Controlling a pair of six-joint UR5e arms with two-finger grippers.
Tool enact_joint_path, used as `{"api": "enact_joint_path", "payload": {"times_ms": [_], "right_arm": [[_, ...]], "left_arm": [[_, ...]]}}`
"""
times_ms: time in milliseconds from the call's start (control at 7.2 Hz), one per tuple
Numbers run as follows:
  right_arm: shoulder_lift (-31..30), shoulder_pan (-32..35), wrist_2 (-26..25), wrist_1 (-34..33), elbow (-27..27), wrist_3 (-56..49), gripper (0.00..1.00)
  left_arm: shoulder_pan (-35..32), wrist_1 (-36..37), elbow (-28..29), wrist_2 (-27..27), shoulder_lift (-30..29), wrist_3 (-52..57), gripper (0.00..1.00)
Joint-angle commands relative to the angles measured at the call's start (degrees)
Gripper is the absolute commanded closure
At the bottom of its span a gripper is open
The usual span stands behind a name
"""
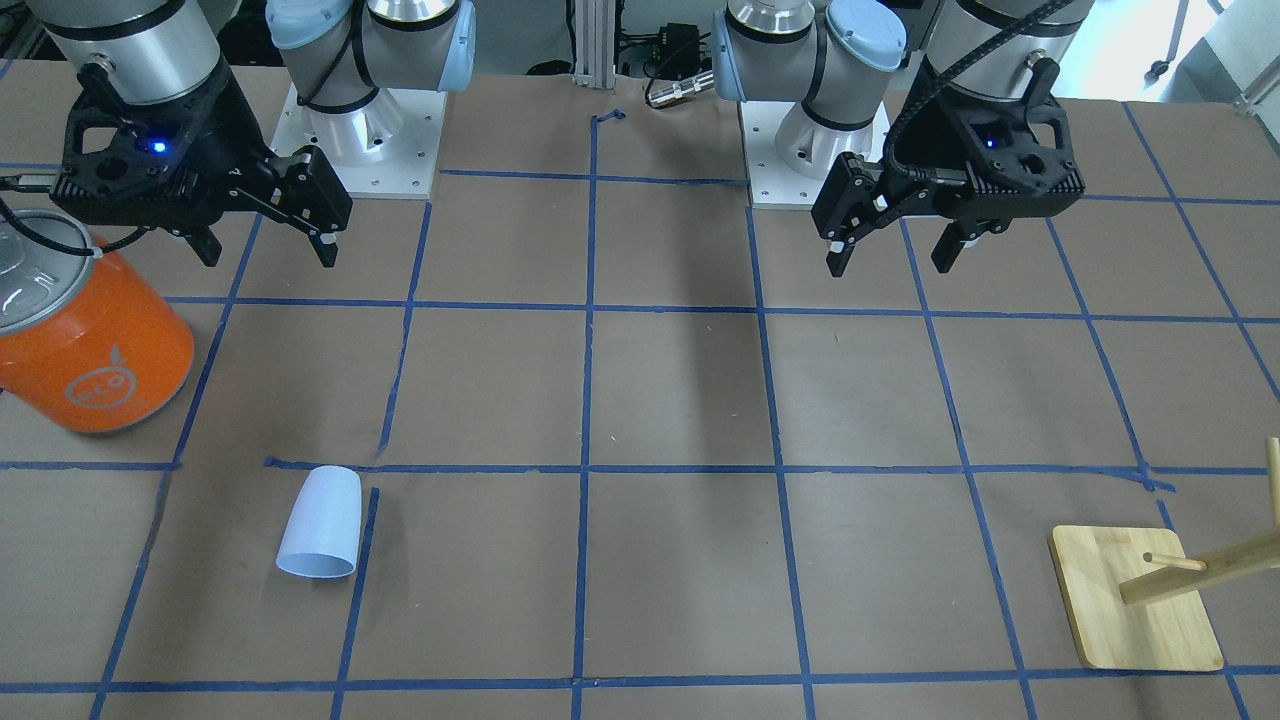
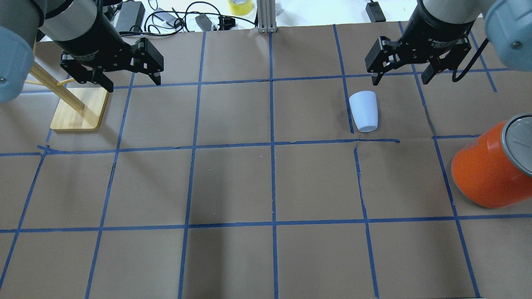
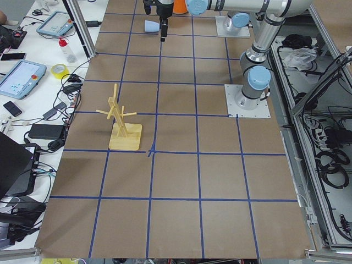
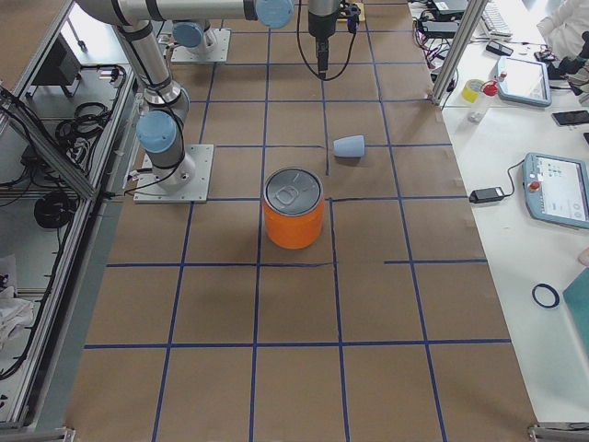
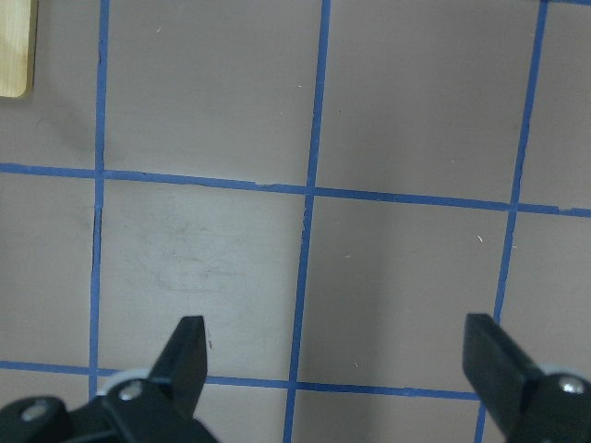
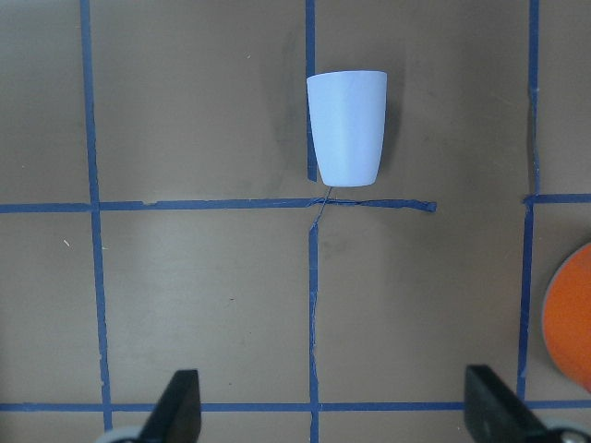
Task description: Flip cup
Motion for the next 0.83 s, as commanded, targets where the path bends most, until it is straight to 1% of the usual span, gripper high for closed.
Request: {"api": "enact_joint_path", "payload": {"times_ms": [0, 417, 694], "right_arm": [[0.1, 0.0, 0.1, -0.1, 0.1, 0.0, 0.00], [0.3, -0.1, 0.5, -0.6, 0.5, 0.0, 0.00], [0.3, -0.2, -0.6, -1.6, 0.6, 0.5, 0.00]], "left_arm": [[0.0, -0.1, 0.0, 0.0, 0.0, 0.0, 0.00], [0.0, -0.1, 0.0, 0.0, 0.0, 0.0, 0.00], [0.0, -0.1, 0.0, 0.0, 0.0, 0.0, 0.00]]}}
